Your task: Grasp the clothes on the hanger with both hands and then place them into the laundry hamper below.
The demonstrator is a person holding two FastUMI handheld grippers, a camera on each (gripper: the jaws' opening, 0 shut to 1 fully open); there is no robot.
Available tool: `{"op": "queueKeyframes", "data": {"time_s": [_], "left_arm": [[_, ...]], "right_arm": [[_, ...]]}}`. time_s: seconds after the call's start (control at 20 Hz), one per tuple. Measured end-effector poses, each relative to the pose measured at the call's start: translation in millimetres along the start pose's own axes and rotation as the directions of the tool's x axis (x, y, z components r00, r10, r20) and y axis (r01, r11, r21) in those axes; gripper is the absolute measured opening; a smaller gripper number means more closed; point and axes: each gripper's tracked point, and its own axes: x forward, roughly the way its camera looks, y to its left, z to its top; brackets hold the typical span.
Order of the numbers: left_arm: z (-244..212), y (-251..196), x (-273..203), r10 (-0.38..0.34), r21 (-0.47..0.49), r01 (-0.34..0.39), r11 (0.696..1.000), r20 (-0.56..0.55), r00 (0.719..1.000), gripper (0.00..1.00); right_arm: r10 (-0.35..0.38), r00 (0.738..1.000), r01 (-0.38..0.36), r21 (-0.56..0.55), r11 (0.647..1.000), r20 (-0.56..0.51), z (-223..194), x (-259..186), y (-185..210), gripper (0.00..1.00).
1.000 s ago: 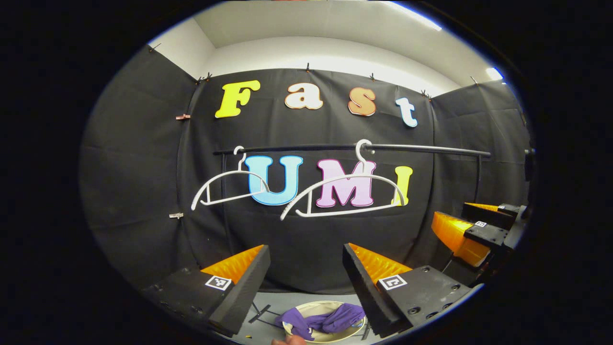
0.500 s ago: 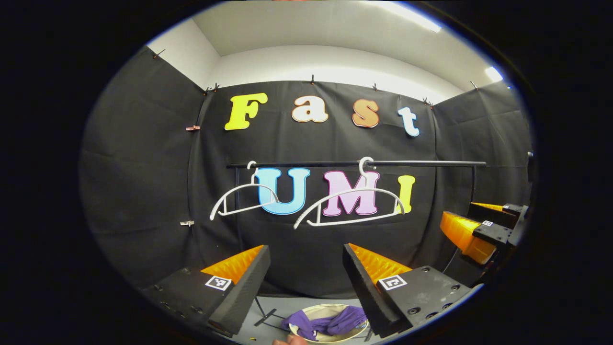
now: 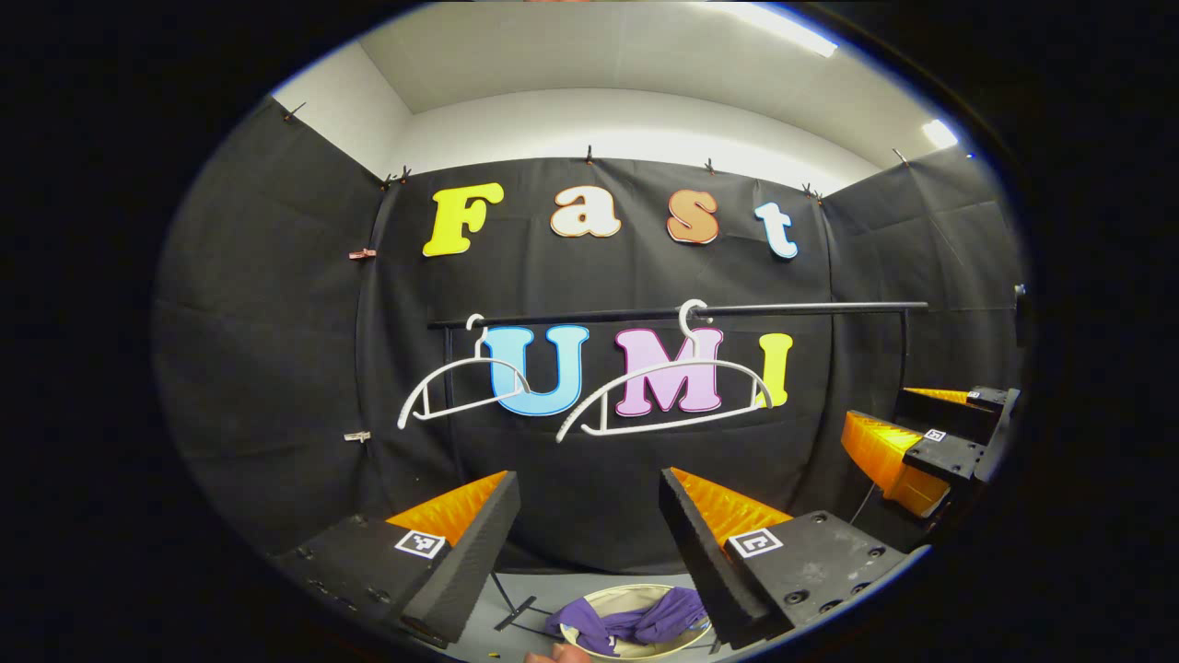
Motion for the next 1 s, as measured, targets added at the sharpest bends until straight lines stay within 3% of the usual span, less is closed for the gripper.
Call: {"op": "queueKeyframes", "data": {"time_s": [1.0], "left_arm": [[0,-13,16,-0.01,0.037,0.01,0.999,-0.008,1.0,0.94]], "right_arm": [[-0.025,1.0,0.025,-0.006,1.0,-0.003,-6,-15,-12,0.99]]}}
